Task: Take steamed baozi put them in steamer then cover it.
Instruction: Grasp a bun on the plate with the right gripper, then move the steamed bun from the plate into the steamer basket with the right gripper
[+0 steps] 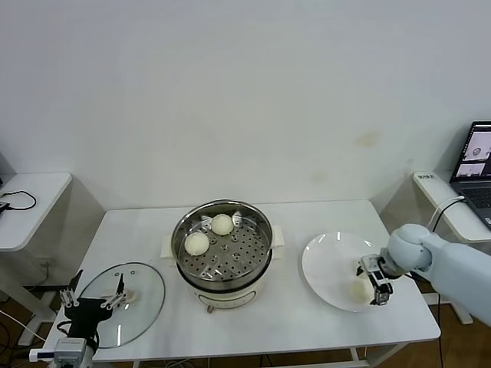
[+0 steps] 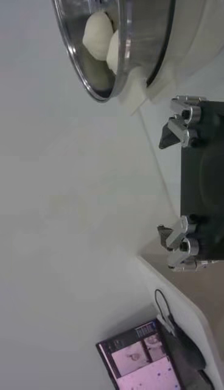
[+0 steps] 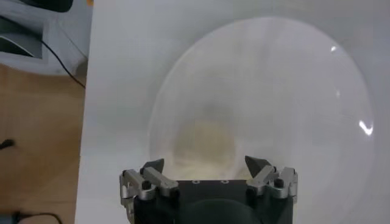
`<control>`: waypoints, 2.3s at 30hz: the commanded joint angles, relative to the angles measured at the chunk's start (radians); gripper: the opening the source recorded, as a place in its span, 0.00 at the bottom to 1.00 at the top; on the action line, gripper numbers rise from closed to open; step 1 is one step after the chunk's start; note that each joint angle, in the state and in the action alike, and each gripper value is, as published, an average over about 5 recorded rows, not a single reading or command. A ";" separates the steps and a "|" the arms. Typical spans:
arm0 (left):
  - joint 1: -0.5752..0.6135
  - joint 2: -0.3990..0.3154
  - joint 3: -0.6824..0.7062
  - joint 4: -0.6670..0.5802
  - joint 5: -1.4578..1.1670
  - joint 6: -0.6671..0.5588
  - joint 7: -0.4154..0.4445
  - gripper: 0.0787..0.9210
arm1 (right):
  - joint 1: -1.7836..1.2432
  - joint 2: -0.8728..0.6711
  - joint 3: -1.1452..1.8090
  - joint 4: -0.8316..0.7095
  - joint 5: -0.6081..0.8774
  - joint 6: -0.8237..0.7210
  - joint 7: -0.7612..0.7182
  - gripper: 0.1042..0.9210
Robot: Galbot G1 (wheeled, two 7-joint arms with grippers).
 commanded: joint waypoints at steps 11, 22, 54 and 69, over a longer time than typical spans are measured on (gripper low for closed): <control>-0.003 0.000 0.001 0.001 0.001 0.000 0.000 0.88 | -0.027 0.031 0.038 -0.046 0.004 -0.005 -0.006 0.62; -0.002 0.007 -0.005 -0.003 -0.004 -0.002 -0.001 0.88 | 0.204 0.026 -0.013 -0.029 0.103 -0.015 -0.069 0.58; -0.016 0.010 -0.028 -0.004 -0.019 0.000 -0.001 0.88 | 0.738 0.578 -0.366 -0.032 0.469 0.025 0.056 0.60; -0.018 -0.011 -0.045 -0.016 -0.023 0.000 0.000 0.88 | 0.669 0.731 -0.500 -0.041 0.322 0.299 0.119 0.60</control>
